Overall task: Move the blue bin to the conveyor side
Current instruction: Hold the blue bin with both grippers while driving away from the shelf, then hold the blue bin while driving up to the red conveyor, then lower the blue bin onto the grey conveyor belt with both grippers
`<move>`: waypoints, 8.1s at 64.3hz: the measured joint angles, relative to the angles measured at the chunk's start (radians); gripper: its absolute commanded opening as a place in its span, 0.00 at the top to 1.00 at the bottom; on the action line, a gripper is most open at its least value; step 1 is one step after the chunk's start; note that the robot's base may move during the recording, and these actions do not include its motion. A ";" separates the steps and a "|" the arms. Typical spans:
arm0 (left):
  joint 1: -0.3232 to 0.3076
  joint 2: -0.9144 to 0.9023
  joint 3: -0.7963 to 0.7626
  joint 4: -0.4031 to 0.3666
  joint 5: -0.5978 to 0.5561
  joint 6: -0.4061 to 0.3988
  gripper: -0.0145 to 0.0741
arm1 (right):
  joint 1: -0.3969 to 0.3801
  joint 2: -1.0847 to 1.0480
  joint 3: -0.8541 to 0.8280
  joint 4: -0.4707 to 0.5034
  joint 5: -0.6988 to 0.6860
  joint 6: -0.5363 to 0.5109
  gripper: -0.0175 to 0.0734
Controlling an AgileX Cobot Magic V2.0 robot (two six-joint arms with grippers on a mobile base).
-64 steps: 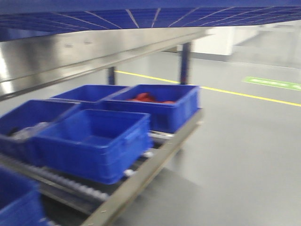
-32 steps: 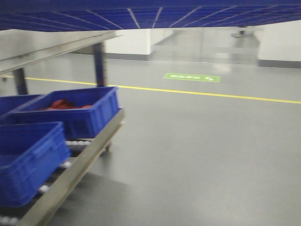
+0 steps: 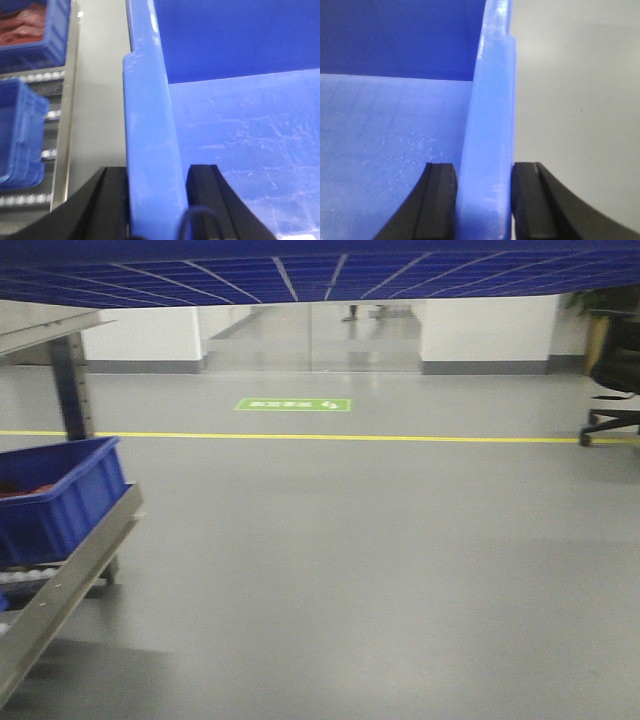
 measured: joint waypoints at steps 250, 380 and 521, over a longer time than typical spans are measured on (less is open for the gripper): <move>-0.007 0.000 0.002 0.096 -0.035 -0.004 0.85 | 0.002 0.000 0.002 0.023 -0.091 0.000 0.90; -0.009 0.000 0.002 0.136 -0.193 0.007 0.85 | 0.002 0.000 0.002 0.022 -0.099 0.000 0.90; 0.045 0.373 0.002 0.085 -0.295 0.007 0.85 | -0.002 0.402 0.023 0.036 -0.281 -0.004 0.89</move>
